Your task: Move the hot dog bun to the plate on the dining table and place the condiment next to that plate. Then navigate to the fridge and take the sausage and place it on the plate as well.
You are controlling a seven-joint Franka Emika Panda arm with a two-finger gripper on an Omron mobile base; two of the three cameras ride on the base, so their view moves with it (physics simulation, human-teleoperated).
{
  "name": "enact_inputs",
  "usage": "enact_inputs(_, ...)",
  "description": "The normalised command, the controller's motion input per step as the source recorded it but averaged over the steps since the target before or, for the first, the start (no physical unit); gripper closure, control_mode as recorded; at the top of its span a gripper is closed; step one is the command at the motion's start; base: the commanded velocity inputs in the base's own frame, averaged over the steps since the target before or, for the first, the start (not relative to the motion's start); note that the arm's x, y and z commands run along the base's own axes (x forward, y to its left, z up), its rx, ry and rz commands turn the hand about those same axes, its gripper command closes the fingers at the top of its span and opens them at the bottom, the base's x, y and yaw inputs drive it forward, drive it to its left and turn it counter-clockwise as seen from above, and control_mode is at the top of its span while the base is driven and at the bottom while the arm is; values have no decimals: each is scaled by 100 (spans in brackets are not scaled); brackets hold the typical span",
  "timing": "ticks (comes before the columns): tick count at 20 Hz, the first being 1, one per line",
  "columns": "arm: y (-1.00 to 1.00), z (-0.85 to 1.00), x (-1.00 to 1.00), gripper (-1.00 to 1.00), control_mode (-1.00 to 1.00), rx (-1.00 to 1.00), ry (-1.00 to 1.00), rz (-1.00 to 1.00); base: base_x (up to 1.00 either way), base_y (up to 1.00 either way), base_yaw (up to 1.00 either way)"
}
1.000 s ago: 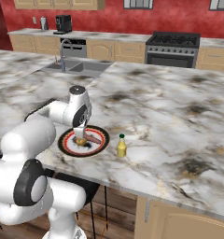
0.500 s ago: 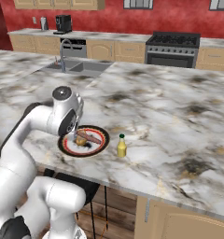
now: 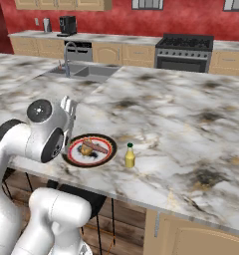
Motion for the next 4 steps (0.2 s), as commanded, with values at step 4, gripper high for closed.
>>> enact_inputs(4,0,76,-74,-100,-100,-4,-23,0,0,0,0)
